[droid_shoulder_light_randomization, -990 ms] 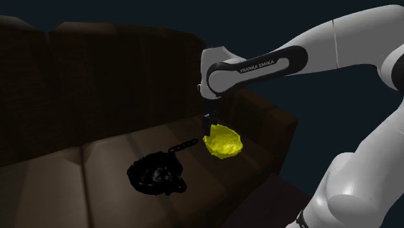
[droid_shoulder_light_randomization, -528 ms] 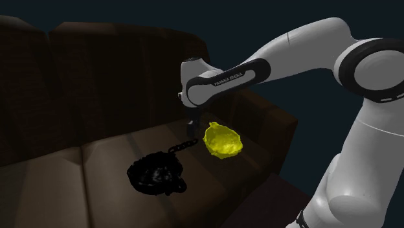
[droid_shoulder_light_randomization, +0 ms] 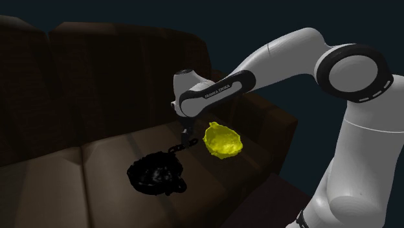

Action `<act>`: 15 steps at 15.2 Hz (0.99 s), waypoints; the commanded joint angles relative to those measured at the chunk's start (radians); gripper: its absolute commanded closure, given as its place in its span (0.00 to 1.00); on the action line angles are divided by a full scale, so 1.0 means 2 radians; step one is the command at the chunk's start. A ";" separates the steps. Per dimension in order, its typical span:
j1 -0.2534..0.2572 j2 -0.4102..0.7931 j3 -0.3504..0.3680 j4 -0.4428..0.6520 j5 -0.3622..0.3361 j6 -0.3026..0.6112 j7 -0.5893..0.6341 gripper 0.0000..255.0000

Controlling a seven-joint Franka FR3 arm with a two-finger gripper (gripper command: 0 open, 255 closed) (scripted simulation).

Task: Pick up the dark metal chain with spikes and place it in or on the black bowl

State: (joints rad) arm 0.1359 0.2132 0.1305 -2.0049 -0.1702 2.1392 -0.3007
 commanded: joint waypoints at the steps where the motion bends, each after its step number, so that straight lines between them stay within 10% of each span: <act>1: 0.000 0.005 -0.001 -0.006 -0.002 0.012 0.002 0.00; 9: 0.000 0.007 -0.001 -0.008 -0.003 0.015 0.002 0.00; 10: 0.000 0.007 -0.001 -0.008 -0.003 0.015 0.002 1.00; 15: 0.000 0.007 -0.001 -0.008 -0.003 0.015 0.002 1.00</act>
State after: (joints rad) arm 0.1352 0.2266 0.1284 -2.0213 -0.1757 2.1695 -0.2966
